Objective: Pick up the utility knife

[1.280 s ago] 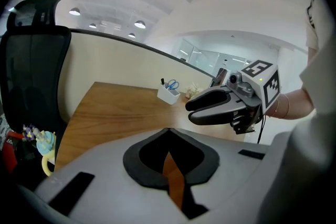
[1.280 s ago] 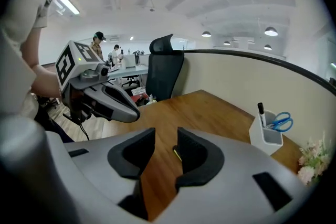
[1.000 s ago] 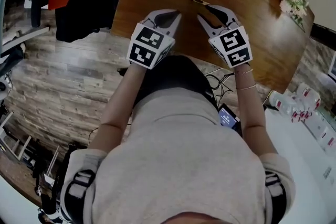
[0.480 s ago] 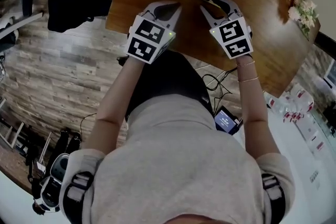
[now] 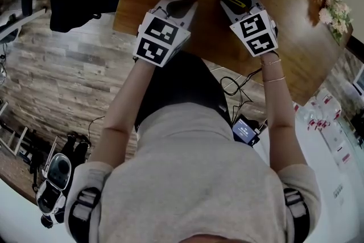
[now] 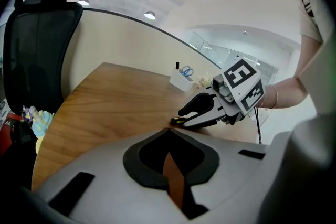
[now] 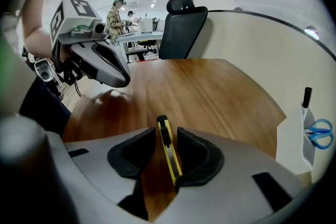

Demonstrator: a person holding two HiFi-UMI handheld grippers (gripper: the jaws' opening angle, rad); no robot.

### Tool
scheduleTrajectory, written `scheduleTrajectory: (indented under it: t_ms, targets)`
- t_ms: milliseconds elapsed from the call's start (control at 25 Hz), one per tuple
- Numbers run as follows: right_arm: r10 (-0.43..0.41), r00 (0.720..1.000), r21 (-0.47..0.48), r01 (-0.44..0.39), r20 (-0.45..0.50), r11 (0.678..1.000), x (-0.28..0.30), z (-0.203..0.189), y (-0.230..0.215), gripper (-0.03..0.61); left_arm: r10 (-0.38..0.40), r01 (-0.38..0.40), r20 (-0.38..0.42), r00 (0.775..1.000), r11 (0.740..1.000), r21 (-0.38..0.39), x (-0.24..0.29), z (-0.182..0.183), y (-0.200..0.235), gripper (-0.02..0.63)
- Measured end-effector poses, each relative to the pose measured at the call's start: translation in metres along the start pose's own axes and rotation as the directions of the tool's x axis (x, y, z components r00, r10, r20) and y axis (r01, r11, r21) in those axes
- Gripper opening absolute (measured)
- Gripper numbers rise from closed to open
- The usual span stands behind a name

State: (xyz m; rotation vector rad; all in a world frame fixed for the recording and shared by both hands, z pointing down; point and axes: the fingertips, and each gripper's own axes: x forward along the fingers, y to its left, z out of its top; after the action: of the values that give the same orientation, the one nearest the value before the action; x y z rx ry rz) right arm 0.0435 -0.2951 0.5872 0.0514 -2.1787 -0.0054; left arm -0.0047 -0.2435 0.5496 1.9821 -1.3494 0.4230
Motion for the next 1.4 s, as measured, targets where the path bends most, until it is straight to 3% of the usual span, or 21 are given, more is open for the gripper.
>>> scheduleTrajectory:
  t_ms: [280, 600, 840, 1080, 1400]
  targets:
    - [0.075, 0.997, 0.066, -0.075, 0.009, 0.995, 0.001, -0.004, 0.006, 0.089, -0.005, 0.005, -0.007, 1.0, 1.0, 0.011, 0.0, 0.003, 0.002, 0.012]
    - [0.072, 0.994, 0.018, -0.071, -0.077, 0.997, 0.004, -0.002, 0.01, 0.077, -0.025, 0.025, -0.009, 1.0, 0.999, 0.027, 0.001, 0.005, 0.0, 0.012]
    - [0.005, 0.993, -0.062, -0.012, -0.118, 0.998, 0.001, -0.001, 0.016, 0.078, -0.037, 0.038, -0.012, 0.999, 0.998, 0.045, -0.004, 0.007, -0.005, 0.012]
    - [-0.066, 0.994, -0.108, 0.057, -0.088, 0.993, -0.02, 0.006, 0.027, 0.077, -0.052, 0.052, -0.006, 0.999, 0.996, 0.074, -0.015, 0.013, -0.012, 0.012]
    - [-0.224, 0.974, -0.023, 0.225, 0.032, 0.974, -0.069, 0.032, 0.014, 0.077, -0.094, 0.089, 0.031, 0.995, 0.984, 0.153, -0.026, 0.042, -0.032, 0.012]
